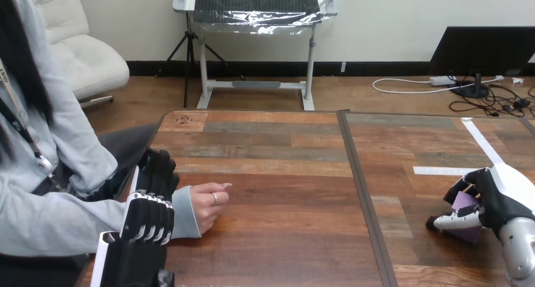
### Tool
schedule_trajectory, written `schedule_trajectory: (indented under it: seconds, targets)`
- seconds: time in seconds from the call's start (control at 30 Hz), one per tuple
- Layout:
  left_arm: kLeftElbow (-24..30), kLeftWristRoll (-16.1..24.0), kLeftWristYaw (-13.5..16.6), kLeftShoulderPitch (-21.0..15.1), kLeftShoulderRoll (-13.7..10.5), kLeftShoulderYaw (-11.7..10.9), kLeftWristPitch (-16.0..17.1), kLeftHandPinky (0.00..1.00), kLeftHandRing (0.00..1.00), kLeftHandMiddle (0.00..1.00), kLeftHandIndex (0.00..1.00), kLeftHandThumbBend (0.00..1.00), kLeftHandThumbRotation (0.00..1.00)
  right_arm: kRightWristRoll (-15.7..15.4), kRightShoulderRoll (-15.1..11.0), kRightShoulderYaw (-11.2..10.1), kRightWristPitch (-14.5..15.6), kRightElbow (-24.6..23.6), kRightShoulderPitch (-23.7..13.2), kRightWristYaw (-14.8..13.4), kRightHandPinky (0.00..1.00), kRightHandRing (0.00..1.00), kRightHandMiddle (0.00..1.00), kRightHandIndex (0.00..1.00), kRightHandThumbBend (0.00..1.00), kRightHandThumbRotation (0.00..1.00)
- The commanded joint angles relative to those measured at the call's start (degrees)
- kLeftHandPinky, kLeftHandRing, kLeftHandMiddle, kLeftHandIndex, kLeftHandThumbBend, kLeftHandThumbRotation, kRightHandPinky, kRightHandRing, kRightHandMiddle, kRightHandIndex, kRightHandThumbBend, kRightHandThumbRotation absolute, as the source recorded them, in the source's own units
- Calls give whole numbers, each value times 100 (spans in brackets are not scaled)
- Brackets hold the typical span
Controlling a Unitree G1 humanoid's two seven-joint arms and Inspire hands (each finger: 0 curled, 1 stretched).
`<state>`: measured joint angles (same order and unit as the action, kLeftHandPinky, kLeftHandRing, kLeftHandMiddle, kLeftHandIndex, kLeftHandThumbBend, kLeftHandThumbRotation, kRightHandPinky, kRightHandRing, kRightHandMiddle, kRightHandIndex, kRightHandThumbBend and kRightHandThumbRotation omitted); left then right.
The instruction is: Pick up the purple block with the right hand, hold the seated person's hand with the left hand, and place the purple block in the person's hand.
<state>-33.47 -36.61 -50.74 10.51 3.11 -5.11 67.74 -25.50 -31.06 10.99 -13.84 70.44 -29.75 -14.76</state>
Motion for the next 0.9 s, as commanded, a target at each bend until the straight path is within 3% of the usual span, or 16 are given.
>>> schedule_trajectory:
  seconds: [0.0, 0.47, 0.87]
  targets:
    - [184, 155, 80, -182, 178, 76, 101, 100, 100, 100, 99, 100, 73, 139, 36, -89, -202, -114, 19, -17, 44, 49, 51, 47, 88, 0]
    - [159, 317, 252, -213, 147, 128, 96, 100, 100, 100, 100, 99, 72, 389, 26, -283, -564, -481, 160, -57, 45, 48, 50, 48, 88, 0]
    - [66, 517, 436, -319, 110, 115, 247, 100, 100, 100, 100, 97, 71, 675, 93, -481, -770, -1272, 435, 52, 40, 45, 49, 49, 87, 0]
